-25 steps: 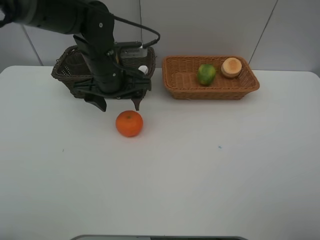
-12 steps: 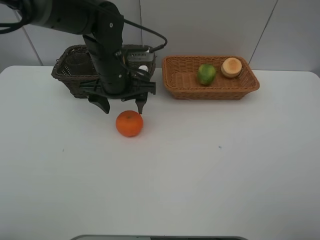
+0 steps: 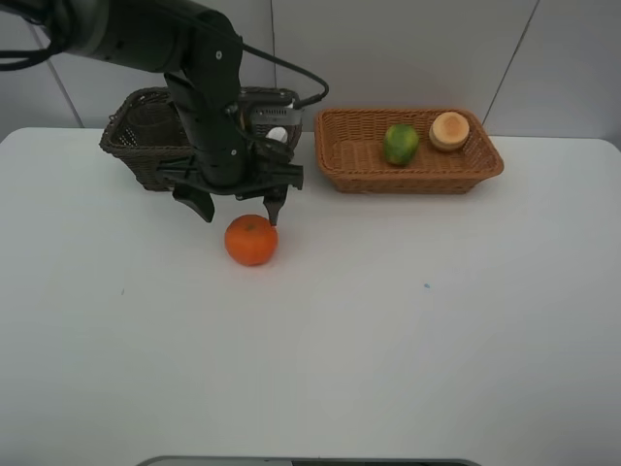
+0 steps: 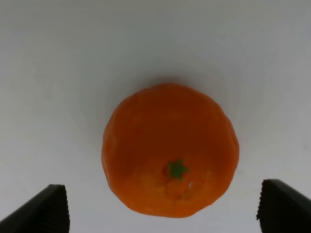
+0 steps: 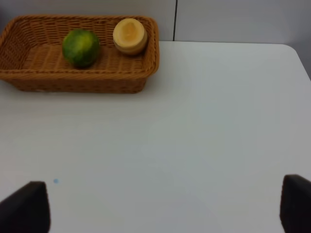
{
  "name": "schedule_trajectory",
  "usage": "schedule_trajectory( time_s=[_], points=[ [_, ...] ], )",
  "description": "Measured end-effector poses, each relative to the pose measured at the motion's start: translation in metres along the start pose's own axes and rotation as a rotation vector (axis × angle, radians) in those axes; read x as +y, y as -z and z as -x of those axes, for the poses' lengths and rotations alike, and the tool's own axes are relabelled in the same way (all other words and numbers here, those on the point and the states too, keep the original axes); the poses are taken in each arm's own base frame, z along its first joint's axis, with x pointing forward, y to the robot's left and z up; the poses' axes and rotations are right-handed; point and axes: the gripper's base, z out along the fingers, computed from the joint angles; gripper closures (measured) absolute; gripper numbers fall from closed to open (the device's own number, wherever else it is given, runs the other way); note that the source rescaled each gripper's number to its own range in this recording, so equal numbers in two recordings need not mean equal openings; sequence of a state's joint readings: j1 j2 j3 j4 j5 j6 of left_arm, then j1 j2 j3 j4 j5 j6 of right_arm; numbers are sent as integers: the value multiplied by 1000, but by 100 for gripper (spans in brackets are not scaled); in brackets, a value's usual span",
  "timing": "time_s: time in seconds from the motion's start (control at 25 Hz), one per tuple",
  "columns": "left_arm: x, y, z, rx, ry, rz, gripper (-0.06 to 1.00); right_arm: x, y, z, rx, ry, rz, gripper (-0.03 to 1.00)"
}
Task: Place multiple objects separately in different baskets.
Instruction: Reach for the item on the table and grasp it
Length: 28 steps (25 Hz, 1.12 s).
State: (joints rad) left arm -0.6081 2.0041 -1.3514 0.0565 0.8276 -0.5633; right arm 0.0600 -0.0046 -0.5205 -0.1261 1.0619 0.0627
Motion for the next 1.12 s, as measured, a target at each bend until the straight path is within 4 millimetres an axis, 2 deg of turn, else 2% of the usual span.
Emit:
schedule_trajectory(
  time_s=[0.2, 0.56, 1.12],
  points=[
    [-2, -6, 3, -23, -1, -15, -5, 0, 0, 0, 0, 0, 0, -3],
    [-2, -30, 1, 16, -6, 9, -5, 0, 0, 0, 0, 0, 0, -3],
    [-3, -37, 4, -15, -31, -1, -5, 0, 0, 0, 0, 0, 0, -3]
  ],
)
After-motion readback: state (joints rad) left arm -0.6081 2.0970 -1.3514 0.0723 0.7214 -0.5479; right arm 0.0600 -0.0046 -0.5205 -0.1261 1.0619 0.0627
